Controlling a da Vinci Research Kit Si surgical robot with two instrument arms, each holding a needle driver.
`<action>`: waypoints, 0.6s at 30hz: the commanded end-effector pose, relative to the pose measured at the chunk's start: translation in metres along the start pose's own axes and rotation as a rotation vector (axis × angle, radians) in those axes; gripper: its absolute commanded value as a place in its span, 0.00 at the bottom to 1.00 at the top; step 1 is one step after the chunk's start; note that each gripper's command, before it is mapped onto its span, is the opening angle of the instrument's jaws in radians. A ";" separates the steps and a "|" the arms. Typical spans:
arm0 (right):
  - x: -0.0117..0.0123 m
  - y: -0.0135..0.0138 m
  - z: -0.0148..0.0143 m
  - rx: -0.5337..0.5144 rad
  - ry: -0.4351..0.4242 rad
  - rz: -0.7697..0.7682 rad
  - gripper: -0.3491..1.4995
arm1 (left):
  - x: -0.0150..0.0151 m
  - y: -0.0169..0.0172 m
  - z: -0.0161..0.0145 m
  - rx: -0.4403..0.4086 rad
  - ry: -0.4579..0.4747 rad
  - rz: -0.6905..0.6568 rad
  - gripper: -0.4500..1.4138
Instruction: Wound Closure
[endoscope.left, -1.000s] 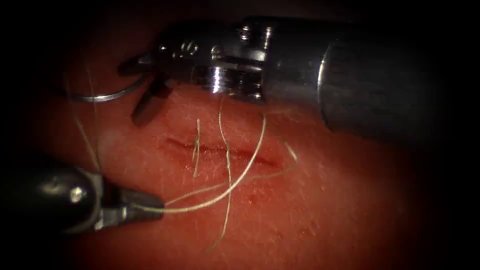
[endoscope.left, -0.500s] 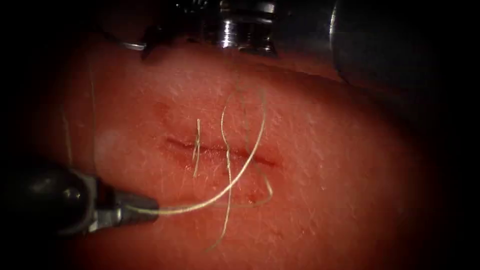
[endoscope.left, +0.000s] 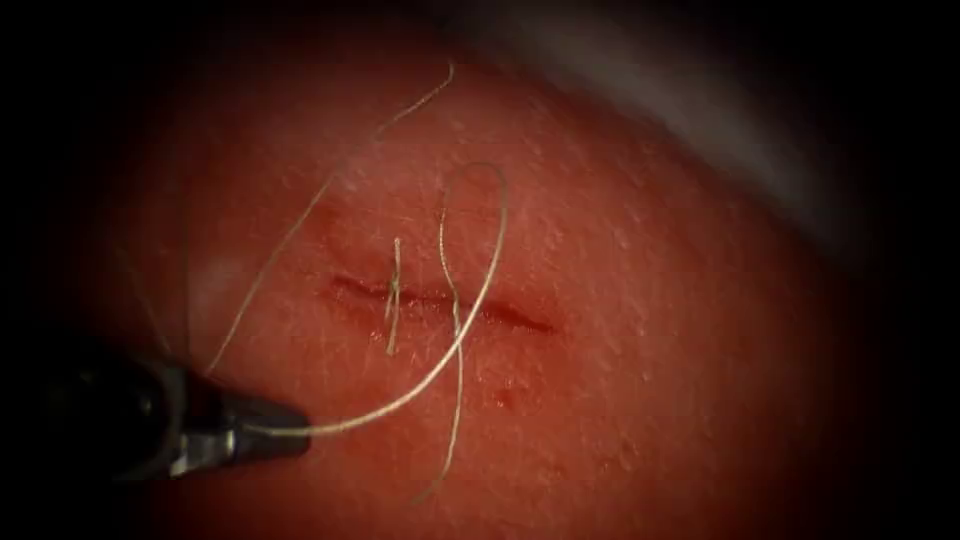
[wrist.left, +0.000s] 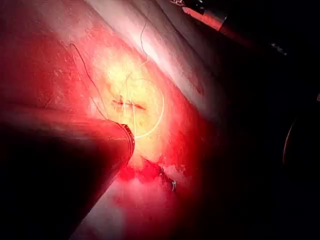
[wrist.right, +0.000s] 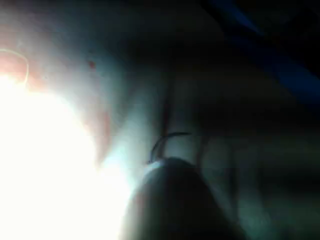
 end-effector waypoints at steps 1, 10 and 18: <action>0.0004 0.0024 -0.0010 -0.034 -0.001 0.011 0.00 | -0.0001 0.0003 0.0007 -0.002 -0.001 0.002 0.05; -0.0013 0.0049 -0.0050 -0.167 -0.028 0.024 0.00 | -0.0002 0.0001 0.0008 -0.004 -0.003 0.003 0.05; -0.0010 0.0028 -0.0086 -0.244 0.055 0.207 0.99 | 0.0009 -0.0005 0.0011 -0.005 -0.004 -0.005 0.05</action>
